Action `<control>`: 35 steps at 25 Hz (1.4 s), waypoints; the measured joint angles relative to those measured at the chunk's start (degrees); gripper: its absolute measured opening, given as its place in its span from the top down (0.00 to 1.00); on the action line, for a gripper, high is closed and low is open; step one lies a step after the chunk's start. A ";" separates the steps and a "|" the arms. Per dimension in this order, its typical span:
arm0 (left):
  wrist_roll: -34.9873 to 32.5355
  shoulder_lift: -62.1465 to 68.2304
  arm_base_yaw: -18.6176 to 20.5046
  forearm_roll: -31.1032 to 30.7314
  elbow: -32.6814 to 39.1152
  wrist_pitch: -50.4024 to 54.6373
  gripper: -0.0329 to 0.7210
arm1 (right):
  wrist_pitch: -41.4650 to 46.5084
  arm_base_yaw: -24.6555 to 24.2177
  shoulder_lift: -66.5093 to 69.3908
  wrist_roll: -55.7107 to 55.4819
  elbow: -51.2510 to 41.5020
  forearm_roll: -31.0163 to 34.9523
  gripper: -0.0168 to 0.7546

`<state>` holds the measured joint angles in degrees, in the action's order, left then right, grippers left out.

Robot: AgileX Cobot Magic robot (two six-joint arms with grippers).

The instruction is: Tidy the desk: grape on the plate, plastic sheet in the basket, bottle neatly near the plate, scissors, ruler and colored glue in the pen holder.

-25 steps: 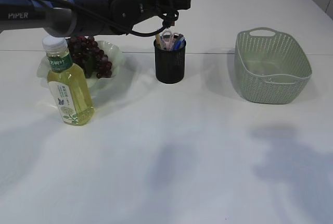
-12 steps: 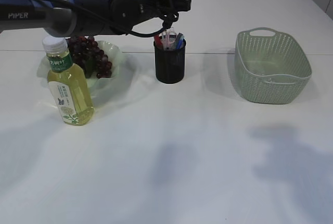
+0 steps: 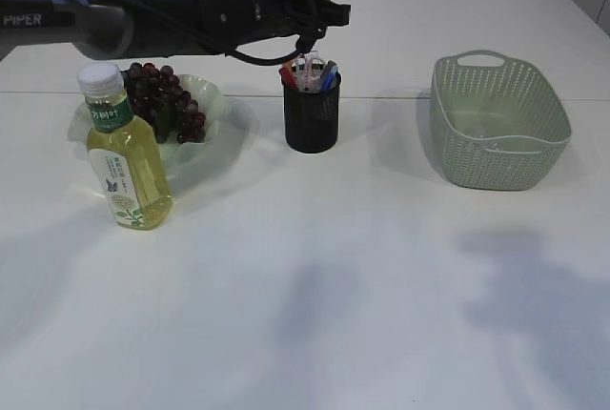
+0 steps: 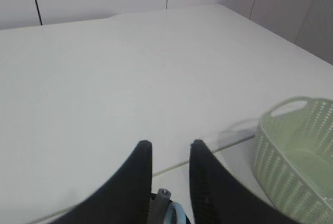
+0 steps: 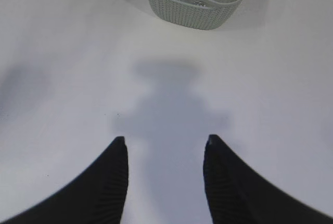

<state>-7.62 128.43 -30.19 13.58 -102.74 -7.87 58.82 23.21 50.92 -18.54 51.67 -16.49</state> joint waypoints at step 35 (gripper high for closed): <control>18.45 -32.15 0.00 -21.63 0.00 79.27 0.51 | 4.48 0.00 0.00 -0.81 0.00 -4.36 0.48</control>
<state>10.84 96.27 -30.19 -8.05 -102.74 71.40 63.30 23.21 50.92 -19.36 51.67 -20.85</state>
